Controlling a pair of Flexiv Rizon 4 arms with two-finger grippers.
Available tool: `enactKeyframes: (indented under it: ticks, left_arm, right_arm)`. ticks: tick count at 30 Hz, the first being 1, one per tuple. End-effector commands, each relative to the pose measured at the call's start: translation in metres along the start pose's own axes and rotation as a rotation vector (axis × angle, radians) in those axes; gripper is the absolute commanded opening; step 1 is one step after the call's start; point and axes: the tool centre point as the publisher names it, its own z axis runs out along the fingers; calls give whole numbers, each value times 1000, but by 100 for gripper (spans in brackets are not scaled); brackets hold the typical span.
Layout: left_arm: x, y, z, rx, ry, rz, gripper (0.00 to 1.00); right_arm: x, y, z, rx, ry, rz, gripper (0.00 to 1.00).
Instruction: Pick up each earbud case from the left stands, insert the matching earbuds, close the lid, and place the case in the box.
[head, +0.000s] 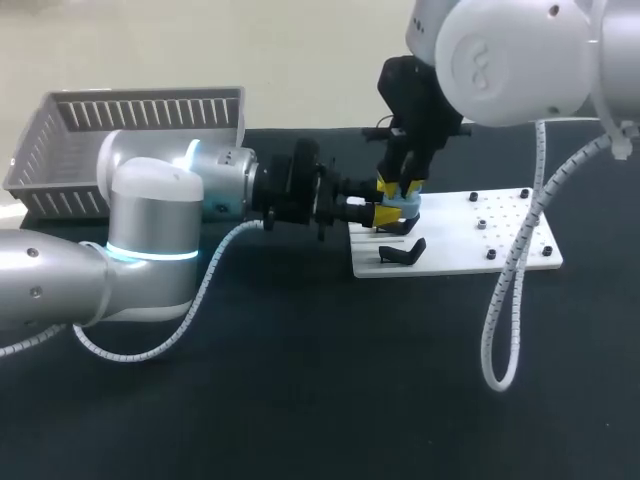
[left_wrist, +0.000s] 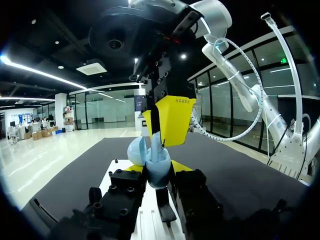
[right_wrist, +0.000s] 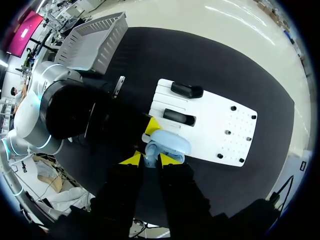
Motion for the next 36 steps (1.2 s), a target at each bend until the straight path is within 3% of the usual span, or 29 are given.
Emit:
enactKeyframes:
  ticks: [1,8,10,12,30,36]
  left_arm:
    - [0,-2,0,-5,-4,4,0]
    - [0,-2,0,-5,-4,4,0]
    - [0,-2,0,-5,-4,4,0]
    - [0,-2,0,-5,-4,4,0]
    - [0,-2,0,-5,-4,4,0]
    - [0,-2,0,-5,-4,4,0]
  right_arm:
    - [-5,0,1,0,11,-1,0]
    - [-7,-1,3,4,18,3,0]
    - [-6,-1,2,3,19,5,40]
    - [-5,-1,0,3,17,7,100]
    - [9,-2,-14,5,-20,23,100]
    - [13,-17,-19,10,-49,78,100]
